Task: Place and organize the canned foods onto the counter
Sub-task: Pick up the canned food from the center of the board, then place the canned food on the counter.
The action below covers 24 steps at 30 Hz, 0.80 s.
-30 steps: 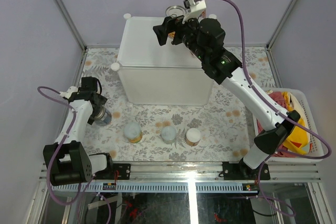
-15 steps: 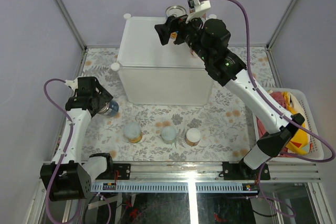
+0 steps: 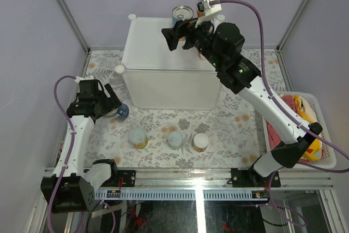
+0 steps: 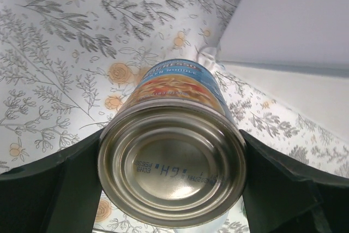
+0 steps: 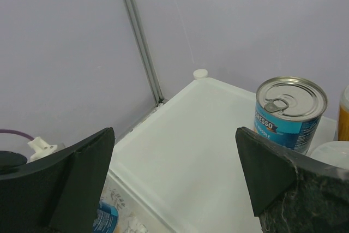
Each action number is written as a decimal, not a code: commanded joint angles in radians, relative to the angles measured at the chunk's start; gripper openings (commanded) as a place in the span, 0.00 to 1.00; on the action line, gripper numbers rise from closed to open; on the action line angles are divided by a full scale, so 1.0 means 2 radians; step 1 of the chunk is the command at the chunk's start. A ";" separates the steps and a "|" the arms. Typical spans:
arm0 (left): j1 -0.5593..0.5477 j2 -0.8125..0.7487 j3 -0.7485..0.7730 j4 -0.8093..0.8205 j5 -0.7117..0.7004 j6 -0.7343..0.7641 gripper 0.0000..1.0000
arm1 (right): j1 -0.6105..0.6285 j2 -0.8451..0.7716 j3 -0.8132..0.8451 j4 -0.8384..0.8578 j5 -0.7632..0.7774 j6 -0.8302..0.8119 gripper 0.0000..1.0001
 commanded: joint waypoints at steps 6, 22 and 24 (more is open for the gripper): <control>-0.039 -0.036 0.042 0.055 0.083 0.060 0.00 | 0.037 -0.053 -0.031 0.001 -0.030 -0.055 1.00; -0.068 -0.053 0.110 0.034 0.240 0.084 0.00 | 0.100 -0.164 -0.189 -0.043 -0.119 -0.124 1.00; -0.072 -0.054 0.121 0.031 0.258 0.084 0.00 | 0.112 -0.180 -0.210 -0.055 -0.121 -0.131 1.00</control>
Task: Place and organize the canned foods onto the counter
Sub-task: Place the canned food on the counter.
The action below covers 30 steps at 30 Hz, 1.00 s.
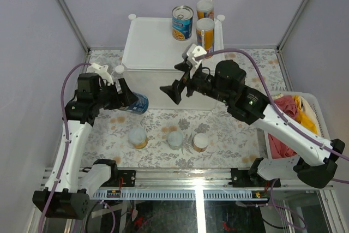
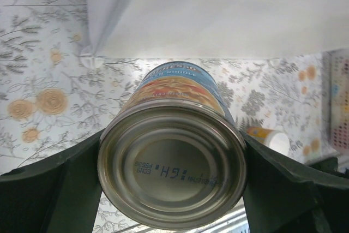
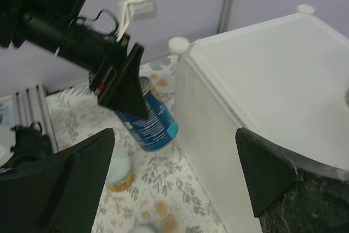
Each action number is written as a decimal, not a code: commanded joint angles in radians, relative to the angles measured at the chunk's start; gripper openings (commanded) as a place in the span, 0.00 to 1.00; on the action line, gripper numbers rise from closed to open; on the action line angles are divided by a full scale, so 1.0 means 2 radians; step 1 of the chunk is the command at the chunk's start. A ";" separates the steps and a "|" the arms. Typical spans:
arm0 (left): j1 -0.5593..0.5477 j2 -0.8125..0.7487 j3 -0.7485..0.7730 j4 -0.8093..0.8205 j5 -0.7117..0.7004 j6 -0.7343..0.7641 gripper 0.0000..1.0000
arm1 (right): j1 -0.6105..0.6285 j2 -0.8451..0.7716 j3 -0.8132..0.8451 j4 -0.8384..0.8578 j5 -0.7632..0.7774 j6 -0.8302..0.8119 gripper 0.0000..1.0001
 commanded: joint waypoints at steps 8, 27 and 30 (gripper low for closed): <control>-0.029 -0.021 0.087 0.026 0.131 0.008 0.00 | 0.057 -0.083 -0.109 -0.036 -0.020 -0.038 1.00; -0.093 -0.011 0.128 0.022 0.204 0.001 0.00 | 0.094 -0.114 -0.195 -0.004 0.054 -0.078 0.99; -0.093 -0.013 0.125 0.034 0.223 -0.008 0.00 | 0.095 -0.137 -0.227 0.016 0.075 -0.070 1.00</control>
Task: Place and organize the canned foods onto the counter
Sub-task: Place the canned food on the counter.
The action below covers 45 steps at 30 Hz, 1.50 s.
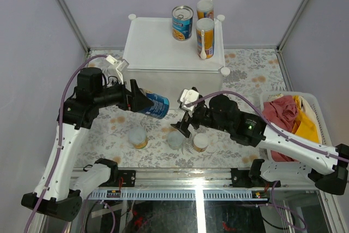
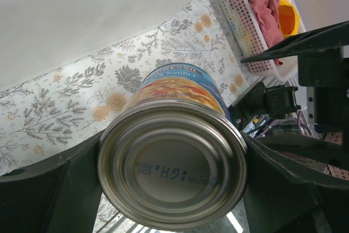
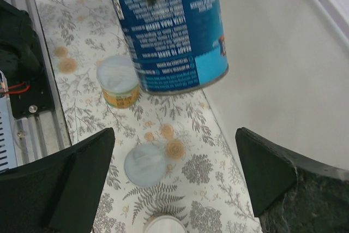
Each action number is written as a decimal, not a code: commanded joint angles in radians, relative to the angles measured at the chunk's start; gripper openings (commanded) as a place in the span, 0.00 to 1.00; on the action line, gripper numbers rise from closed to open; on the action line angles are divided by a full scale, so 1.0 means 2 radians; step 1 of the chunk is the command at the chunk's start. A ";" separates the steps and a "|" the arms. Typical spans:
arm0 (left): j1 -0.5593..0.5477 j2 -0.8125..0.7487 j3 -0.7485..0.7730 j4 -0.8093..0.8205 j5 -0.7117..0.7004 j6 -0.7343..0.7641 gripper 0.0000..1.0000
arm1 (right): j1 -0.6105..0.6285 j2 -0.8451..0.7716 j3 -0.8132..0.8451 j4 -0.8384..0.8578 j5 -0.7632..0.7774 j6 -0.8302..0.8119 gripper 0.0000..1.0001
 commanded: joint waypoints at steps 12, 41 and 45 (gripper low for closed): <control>-0.003 -0.007 -0.002 0.179 0.144 -0.095 0.00 | 0.005 -0.120 -0.103 0.074 0.109 0.044 0.99; -0.004 -0.032 -0.088 0.426 0.230 -0.300 0.00 | 0.005 -0.223 -0.138 0.046 0.137 0.069 1.00; -0.004 -0.040 -0.109 0.492 0.219 -0.349 0.00 | 0.005 -0.225 -0.130 0.059 0.118 0.092 0.99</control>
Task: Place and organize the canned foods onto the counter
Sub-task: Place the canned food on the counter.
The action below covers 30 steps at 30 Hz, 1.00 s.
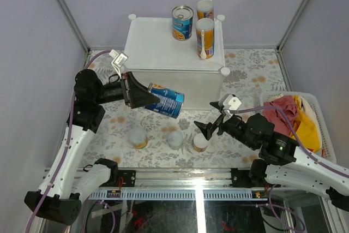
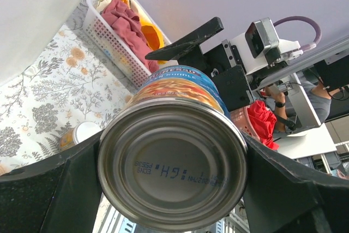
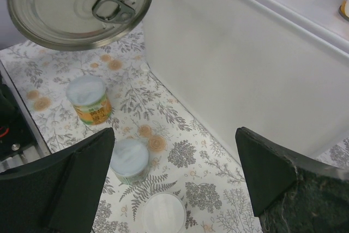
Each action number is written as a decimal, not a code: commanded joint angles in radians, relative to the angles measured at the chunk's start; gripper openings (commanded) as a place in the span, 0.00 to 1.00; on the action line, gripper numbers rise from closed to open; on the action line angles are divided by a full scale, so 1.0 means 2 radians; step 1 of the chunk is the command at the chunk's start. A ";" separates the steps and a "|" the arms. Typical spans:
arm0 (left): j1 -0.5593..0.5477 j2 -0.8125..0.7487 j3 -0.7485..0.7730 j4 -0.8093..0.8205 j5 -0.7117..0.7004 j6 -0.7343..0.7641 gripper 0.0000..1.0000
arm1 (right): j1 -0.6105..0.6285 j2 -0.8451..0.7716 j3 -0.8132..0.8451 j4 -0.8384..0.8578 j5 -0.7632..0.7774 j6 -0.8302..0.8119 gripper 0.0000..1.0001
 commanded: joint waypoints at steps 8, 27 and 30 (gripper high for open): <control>-0.010 -0.050 -0.076 0.283 -0.088 -0.172 0.00 | 0.003 0.010 0.070 0.065 -0.039 0.086 1.00; -0.028 -0.040 -0.137 0.463 -0.326 -0.221 0.00 | 0.003 0.130 0.199 0.167 0.031 0.337 0.99; -0.030 -0.037 -0.141 0.495 -0.344 -0.233 0.00 | 0.002 0.150 0.209 0.190 0.045 0.368 0.99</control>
